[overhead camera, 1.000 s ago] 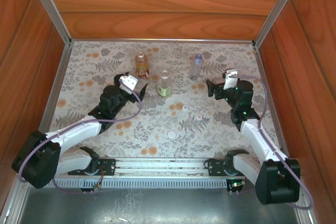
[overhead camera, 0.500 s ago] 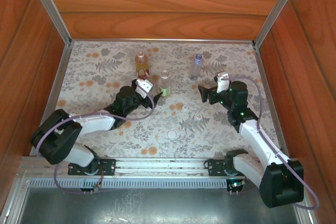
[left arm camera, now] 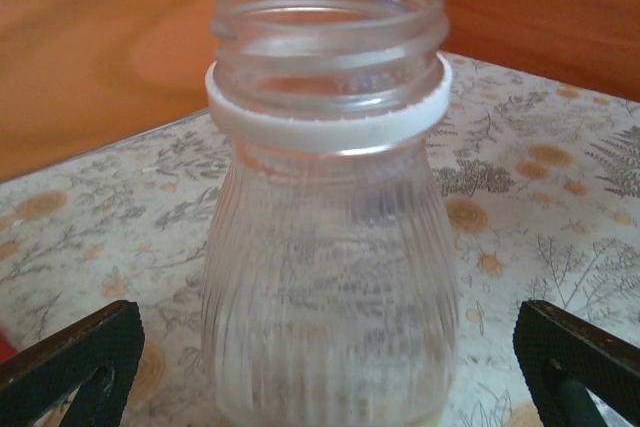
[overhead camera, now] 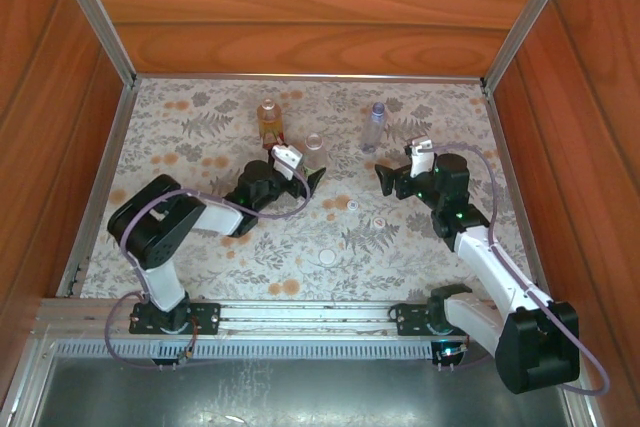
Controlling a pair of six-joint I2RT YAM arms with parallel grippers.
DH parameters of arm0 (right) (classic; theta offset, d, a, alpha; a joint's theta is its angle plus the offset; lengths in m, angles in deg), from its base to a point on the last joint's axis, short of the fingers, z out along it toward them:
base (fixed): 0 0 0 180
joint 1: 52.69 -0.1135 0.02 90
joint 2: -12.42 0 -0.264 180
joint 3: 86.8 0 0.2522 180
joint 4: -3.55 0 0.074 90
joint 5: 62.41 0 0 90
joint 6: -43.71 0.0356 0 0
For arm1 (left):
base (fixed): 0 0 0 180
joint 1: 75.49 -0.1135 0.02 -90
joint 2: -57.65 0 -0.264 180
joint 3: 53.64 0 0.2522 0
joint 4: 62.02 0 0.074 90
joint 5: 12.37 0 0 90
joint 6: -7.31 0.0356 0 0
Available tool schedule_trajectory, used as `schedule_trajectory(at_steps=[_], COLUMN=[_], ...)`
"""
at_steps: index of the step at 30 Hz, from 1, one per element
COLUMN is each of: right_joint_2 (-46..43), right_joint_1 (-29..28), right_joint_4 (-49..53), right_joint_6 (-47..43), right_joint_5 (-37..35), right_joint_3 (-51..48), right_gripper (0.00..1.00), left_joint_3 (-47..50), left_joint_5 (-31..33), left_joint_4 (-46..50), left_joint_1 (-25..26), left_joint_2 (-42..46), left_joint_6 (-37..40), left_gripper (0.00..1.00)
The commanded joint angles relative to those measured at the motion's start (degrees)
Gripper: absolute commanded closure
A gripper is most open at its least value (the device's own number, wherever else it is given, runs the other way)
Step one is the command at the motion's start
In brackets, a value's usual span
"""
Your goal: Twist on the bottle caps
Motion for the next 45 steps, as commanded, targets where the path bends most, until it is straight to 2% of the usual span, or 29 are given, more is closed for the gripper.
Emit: schedule_trajectory(at_steps=[1,4,10,17,23,26,30,36,45], right_joint_2=[-0.5,-0.8,-1.3,-1.6,-3.5,-4.2,-5.4,-7.6,-12.4], right_joint_1=[-0.6,-0.7,-0.9,-1.0,-1.1,-1.1,-1.9,-8.5,-25.6], right_joint_4=[1.0,1.1,2.4,3.8,3.7,6.0,11.3,20.6,31.8], right_joint_6=[-0.3,-0.1,0.0,1.7,7.1,8.7,9.8,10.1,16.2], right_joint_5=[-0.1,-0.3,-0.8,-2.2,-5.9,-3.3,-0.7,-4.1,-16.4], right_joint_3=[1.7,1.6,1.6,2.3,1.9,2.1,2.6,3.0,1.3], right_gripper=[0.00,0.00,0.00,0.00,0.00,0.00,0.00,0.01,0.03], left_joint_3=[-2.2,-3.7,-4.4,-2.5,0.2,2.5,5.5,7.7,6.5], left_joint_5=[-0.5,-1.1,-4.5,-5.5,-8.9,-11.5,-18.4,-29.9,-38.6], left_joint_4=[-5.0,-5.9,-8.3,-9.3,-9.8,-9.8,-9.8,-9.6,-9.9], left_joint_1=[0.3,0.1,-0.5,-0.8,-2.2,-3.2,-4.7,-6.4,-7.2], left_joint_2=[-3.2,-5.7,-7.9,-6.9,-4.0,-1.5,1.4,1.3,-2.6], left_joint_6=[-0.7,-0.8,-2.6,-2.7,-3.3,-3.6,-4.6,-2.8,1.3], left_gripper=[0.01,0.03,0.16,0.37,0.39,0.39,0.39,0.42,0.42])
